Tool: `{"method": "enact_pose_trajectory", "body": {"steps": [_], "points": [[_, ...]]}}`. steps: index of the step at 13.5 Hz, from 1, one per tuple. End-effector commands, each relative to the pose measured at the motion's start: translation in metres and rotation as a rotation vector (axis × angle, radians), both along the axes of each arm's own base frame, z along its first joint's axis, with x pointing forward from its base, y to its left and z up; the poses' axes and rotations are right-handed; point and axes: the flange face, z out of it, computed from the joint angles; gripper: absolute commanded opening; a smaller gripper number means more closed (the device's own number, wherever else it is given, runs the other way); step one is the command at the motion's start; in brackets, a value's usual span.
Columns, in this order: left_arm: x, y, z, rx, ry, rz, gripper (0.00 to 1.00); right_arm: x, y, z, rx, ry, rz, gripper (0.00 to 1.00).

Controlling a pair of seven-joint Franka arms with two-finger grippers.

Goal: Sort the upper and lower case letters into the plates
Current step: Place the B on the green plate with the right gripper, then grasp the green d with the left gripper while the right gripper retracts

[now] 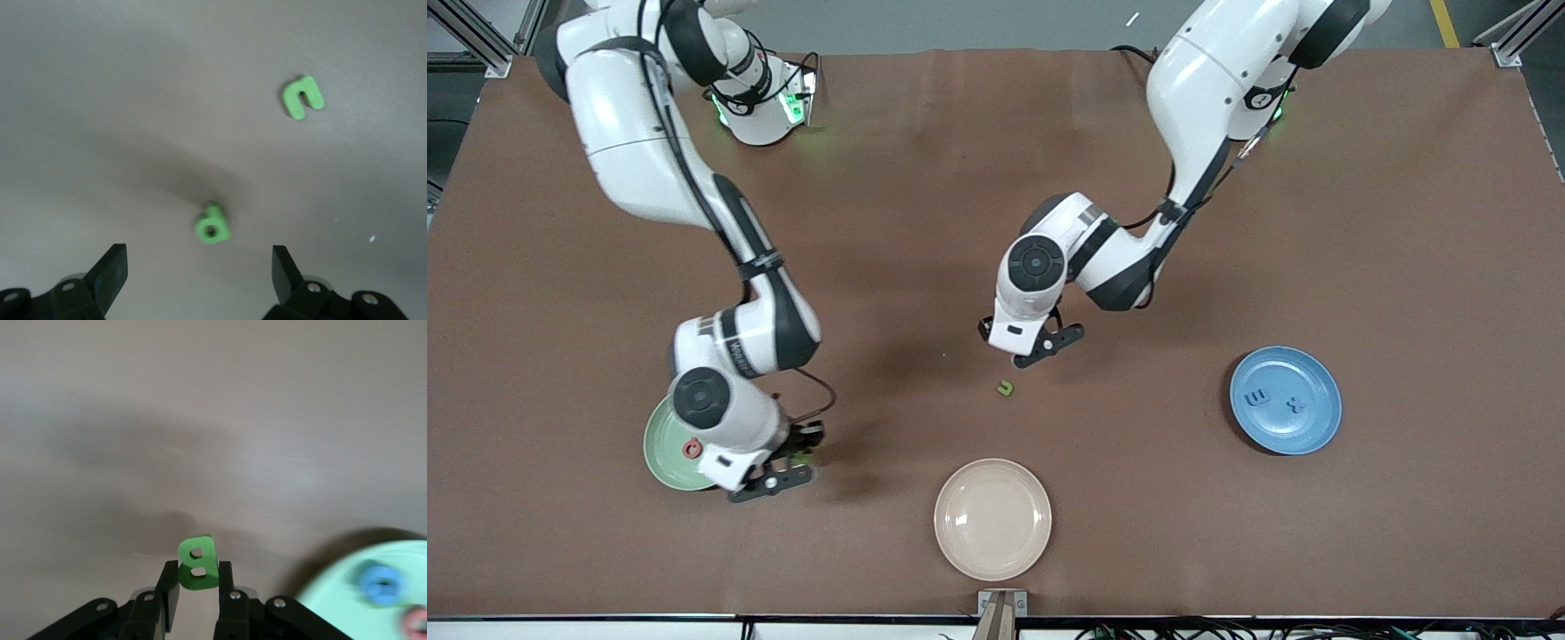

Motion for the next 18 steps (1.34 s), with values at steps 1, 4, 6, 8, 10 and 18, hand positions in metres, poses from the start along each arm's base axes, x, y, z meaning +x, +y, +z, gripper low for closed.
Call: {"method": "enact_pose_trajectory", "body": {"steps": [1,4,6,8,10,18], "points": [[0.006,-0.012,-0.015,0.005,-0.066,0.055,0.86,0.005,-0.037,0.015,0.011,0.003,0.040,0.04],[0.003,-0.011,-0.022,0.040,-0.085,0.059,0.78,0.007,-0.070,0.021,0.005,0.014,0.076,0.04],[0.002,-0.010,-0.026,0.053,-0.083,0.098,0.76,0.006,-0.103,0.020,0.009,0.048,0.090,0.07],[0.001,-0.010,-0.027,0.060,-0.082,0.132,0.74,-0.001,-0.118,0.011,0.009,0.105,0.067,0.13],[-0.004,-0.007,-0.030,0.075,-0.073,0.163,0.70,-0.005,-0.121,0.008,0.010,0.140,0.053,0.54],[-0.020,-0.001,-0.029,0.105,-0.054,0.236,0.57,-0.007,-0.136,0.103,0.009,0.060,0.007,1.00]]}}
